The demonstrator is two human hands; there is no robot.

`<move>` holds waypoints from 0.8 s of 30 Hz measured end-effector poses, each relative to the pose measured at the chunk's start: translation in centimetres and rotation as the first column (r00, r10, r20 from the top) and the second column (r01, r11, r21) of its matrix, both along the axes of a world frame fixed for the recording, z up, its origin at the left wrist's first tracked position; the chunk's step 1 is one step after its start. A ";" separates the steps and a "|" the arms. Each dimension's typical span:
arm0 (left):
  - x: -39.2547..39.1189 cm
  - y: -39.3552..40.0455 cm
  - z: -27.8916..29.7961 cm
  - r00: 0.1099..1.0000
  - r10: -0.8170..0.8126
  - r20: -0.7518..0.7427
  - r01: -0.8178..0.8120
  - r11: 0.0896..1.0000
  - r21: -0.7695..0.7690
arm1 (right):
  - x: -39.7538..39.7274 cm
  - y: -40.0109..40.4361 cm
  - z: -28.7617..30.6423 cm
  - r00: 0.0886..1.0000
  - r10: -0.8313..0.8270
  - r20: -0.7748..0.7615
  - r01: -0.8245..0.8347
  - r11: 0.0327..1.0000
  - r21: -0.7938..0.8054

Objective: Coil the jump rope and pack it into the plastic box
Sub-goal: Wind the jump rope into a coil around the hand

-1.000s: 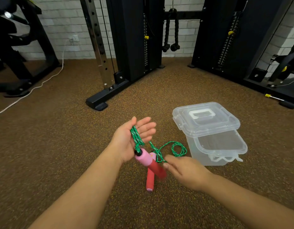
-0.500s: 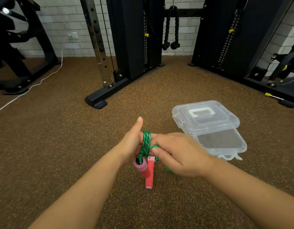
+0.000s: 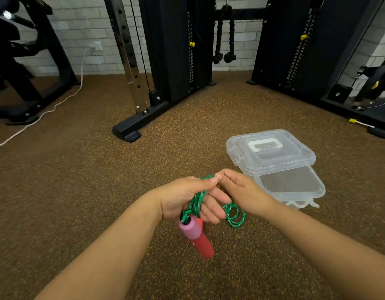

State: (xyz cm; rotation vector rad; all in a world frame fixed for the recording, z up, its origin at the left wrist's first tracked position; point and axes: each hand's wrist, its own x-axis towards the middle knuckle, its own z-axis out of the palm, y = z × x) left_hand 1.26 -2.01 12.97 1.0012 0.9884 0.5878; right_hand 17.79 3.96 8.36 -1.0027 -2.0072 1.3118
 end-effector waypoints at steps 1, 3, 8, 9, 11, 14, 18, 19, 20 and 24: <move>-0.1 0.1 0.0 0.997 0.065 0.039 -0.065 0.998 -0.003 | 0.0 -0.2 -0.1 0.999 0.017 -0.037 -0.019 0.998 -0.064; -0.5 0.3 0.3 0.971 0.200 0.127 -0.200 0.980 -0.014 | 0.3 -0.7 0.0 0.996 0.038 -0.082 -0.051 0.985 -0.163; -1.9 0.8 0.8 0.893 0.381 0.240 -0.383 0.923 -0.039 | 1.6 -1.0 -0.4 0.993 0.014 -0.117 -0.065 0.895 -0.442; -2.0 0.8 0.8 0.891 0.387 0.237 -0.389 0.920 -0.040 | 2.0 -0.9 -0.7 0.990 -0.001 -0.144 -0.072 0.863 -0.499; -2.1 0.7 0.8 0.894 0.389 0.221 -0.391 0.920 -0.037 | 2.5 -0.7 -1.0 0.979 -0.035 -0.203 -0.087 0.823 -0.561; -2.1 0.7 0.7 0.892 0.404 0.204 -0.406 0.913 -0.037 | 2.7 -0.7 -1.1 0.970 -0.070 -0.232 -0.065 0.849 -0.525; -2.4 0.8 0.8 0.871 0.434 0.228 -0.438 0.898 -0.038 | 3.2 -0.5 -1.6 0.989 -0.086 -0.119 0.040 0.937 -0.346; -2.6 0.8 0.8 0.866 0.444 0.229 -0.450 0.893 -0.031 | 3.4 -0.4 -1.9 0.991 -0.117 -0.059 0.096 0.955 -0.281; -2.7 0.8 0.8 0.865 0.450 0.223 -0.456 0.889 -0.027 | 3.8 -0.2 -2.3 0.986 -0.168 0.008 0.166 0.965 -0.202; -2.6 0.6 0.2 0.894 0.419 0.160 -0.422 0.906 -0.016 | 4.7 0.5 -2.7 0.902 -0.356 0.243 0.299 0.923 0.243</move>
